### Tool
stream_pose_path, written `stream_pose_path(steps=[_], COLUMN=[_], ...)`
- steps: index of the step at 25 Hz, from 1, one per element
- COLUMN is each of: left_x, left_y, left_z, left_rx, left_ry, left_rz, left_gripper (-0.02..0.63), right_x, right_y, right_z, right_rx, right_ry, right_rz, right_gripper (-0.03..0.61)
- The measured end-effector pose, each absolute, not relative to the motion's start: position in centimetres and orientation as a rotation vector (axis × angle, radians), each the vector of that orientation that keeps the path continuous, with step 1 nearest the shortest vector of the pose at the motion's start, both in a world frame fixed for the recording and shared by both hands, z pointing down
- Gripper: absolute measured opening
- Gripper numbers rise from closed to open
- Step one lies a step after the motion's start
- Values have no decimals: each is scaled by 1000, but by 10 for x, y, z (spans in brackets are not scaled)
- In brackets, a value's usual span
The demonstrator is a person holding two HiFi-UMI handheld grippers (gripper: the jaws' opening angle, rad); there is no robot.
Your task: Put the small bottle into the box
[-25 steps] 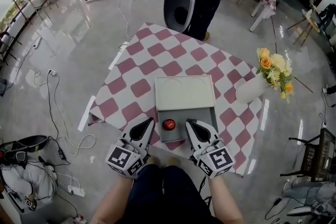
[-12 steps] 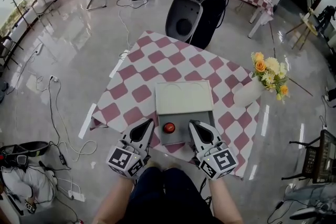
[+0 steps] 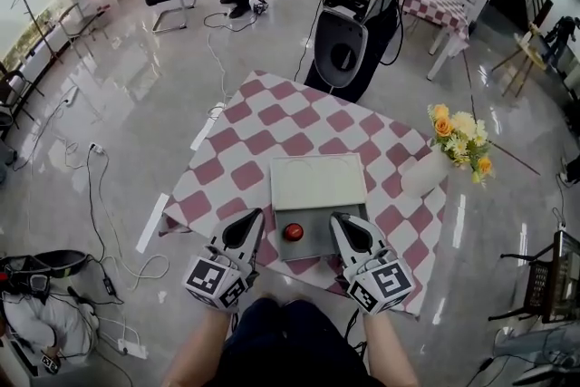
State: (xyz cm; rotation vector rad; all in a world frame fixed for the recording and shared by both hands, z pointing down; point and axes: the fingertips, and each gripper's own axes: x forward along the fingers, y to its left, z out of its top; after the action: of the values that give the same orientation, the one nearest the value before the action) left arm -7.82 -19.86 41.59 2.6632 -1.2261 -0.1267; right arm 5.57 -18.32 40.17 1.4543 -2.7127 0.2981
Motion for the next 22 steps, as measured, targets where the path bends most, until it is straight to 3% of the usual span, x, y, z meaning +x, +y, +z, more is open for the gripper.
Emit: stream_pose_path(steps=[22], left_x=[-101], left_y=[-215], left_z=[383], left_rx=[2685], left_ry=[-1296], left_rz=[-197], left_gripper=[2], right_x=[43], right_y=[-196], right_z=[372], right_rx=[1420], right_ry=[-2782], right_rz=[233], right_gripper=[5])
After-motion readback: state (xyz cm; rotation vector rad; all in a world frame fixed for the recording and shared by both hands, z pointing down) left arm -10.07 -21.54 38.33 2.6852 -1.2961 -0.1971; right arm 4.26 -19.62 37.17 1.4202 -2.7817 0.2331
